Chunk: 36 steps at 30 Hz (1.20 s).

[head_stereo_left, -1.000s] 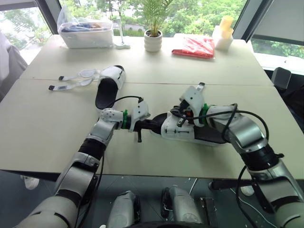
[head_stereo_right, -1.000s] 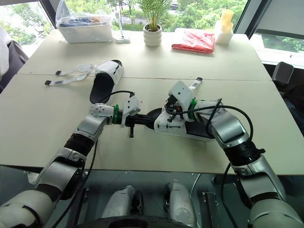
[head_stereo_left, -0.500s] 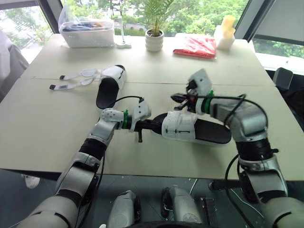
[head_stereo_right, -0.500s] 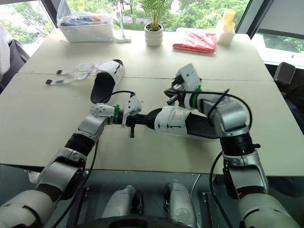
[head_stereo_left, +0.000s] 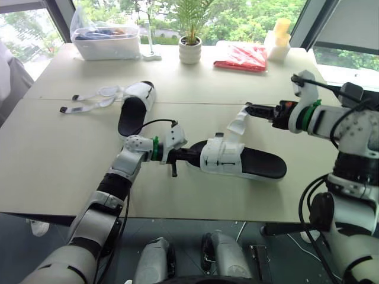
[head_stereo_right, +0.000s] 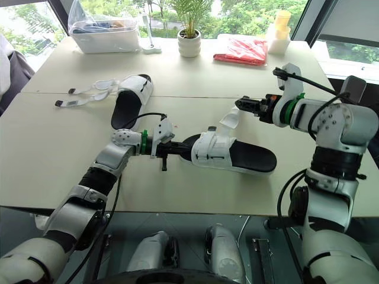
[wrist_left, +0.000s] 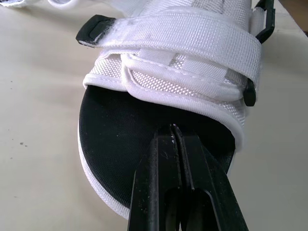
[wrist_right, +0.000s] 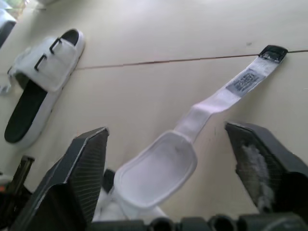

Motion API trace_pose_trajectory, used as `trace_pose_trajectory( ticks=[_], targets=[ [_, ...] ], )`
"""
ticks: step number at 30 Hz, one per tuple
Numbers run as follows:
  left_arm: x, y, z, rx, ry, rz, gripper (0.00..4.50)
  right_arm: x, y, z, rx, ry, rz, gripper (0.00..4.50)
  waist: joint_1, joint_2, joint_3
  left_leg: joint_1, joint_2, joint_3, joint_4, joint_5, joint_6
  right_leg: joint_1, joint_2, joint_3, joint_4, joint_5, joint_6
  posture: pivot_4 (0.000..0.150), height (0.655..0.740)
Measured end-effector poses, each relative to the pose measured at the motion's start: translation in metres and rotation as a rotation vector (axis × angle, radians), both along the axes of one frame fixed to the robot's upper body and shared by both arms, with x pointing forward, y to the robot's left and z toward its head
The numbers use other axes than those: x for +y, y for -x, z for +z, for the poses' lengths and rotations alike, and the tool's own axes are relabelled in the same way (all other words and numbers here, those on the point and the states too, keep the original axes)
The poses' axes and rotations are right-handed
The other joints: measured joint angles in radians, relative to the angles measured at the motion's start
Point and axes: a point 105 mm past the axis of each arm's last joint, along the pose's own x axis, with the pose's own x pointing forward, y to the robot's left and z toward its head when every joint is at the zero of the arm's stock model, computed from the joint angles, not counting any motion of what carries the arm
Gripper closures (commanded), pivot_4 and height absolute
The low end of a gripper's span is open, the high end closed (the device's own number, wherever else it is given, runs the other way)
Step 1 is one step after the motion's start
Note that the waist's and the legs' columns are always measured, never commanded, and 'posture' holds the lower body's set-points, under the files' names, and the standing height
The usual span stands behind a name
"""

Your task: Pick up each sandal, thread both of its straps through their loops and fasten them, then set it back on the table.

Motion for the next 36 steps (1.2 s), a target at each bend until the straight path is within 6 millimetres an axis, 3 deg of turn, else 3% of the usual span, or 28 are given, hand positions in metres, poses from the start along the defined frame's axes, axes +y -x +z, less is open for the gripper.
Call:
trace_pose_trajectory(
  ticks=[4, 9, 17, 26, 36],
  targets=[
    [0.000, 0.001, 0.000, -0.009, 0.003, 0.005, 4.50, 0.000, -0.021, -0.023, 0.145, -0.095, -0.050, 0.09, -0.001, 0.000, 0.000, -0.001, 0.000, 0.001, 0.000, 0.000, 0.000, 0.000, 0.000, 0.000, 0.000, 0.000, 0.000, 0.150, 0.7288],
    [0.002, 0.001, 0.000, -0.012, 0.002, 0.013, 4.50, 0.000, -0.029, -0.047, 0.233, -0.139, -0.074, 0.09, -0.002, 0.001, 0.000, -0.001, 0.000, 0.001, 0.000, 0.000, 0.000, 0.000, 0.000, 0.000, 0.000, 0.000, 0.000, 0.150, 0.7288],
    [0.003, 0.002, 0.000, -0.015, 0.001, 0.021, 4.50, 0.011, -0.049, -0.057, 0.239, -0.325, -0.149, 0.09, -0.004, 0.001, 0.001, -0.001, 0.000, 0.001, -0.001, 0.001, -0.001, -0.001, 0.000, 0.000, 0.000, 0.000, 0.000, 0.150, 0.7288],
    [0.005, 0.002, 0.000, -0.018, -0.001, 0.025, 4.50, -0.001, -0.063, -0.059, 0.178, -0.415, -0.317, 4.45, -0.005, 0.001, 0.001, 0.000, 0.001, 0.001, -0.001, 0.001, -0.002, 0.000, 0.000, 0.000, 0.000, 0.000, 0.000, 0.150, 0.7288],
    [0.005, 0.002, 0.000, -0.018, -0.001, 0.024, 4.50, -0.002, -0.066, -0.050, 0.117, -0.413, -0.284, 4.45, -0.005, 0.002, 0.001, 0.000, 0.001, 0.001, -0.001, 0.001, -0.002, -0.001, 0.000, 0.000, 0.000, 0.000, 0.000, 0.150, 0.7288]
  ],
)
